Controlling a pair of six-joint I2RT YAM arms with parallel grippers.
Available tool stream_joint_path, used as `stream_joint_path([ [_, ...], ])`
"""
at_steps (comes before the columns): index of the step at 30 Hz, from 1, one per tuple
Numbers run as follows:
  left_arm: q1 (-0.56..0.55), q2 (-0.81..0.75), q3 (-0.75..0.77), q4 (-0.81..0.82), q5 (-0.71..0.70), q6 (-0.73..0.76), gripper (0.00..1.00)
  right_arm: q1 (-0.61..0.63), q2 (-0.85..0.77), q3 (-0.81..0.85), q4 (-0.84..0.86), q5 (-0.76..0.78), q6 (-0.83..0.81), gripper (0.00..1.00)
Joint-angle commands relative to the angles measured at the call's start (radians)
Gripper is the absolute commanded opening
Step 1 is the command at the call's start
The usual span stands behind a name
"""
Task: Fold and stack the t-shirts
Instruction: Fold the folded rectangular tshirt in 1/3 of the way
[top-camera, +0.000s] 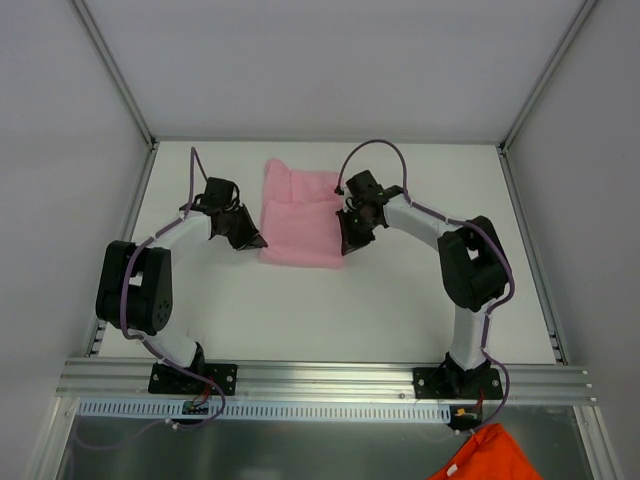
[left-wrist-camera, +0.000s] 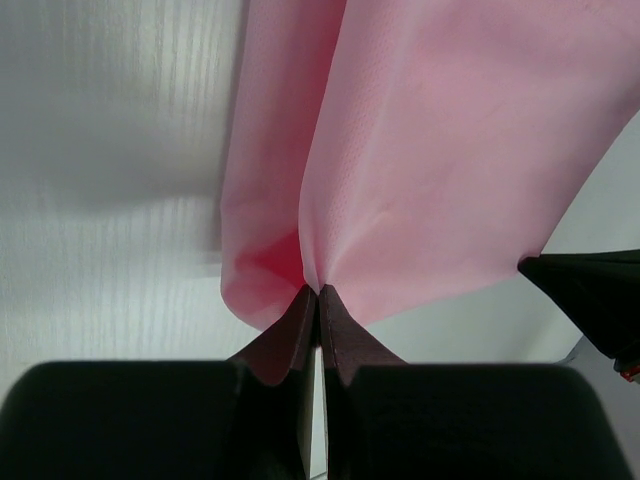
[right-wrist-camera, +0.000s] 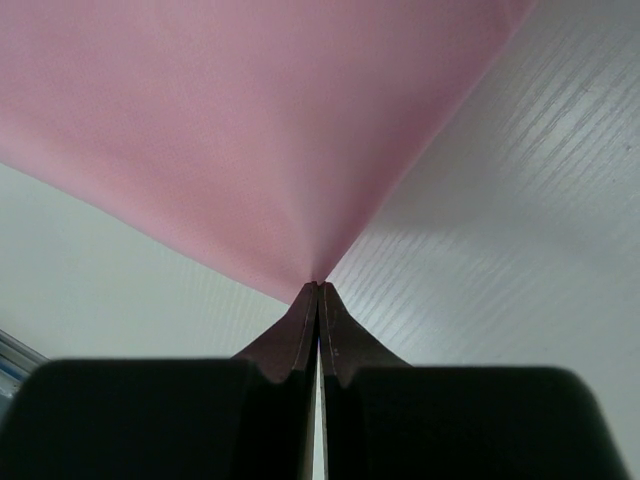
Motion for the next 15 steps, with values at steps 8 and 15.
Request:
stream_joint_path([
  [8, -0.057, -0.078, -0.081, 0.026, 0.005, -0.036, 0.00, 0.007, -0.030, 0.057, -0.029, 0.024, -0.033, 0.01],
  [15, -0.057, -0.046, -0.066, 0.014, -0.004, -0.019, 0.02, 0.005, -0.031, 0.071, -0.056, 0.031, -0.036, 0.04],
])
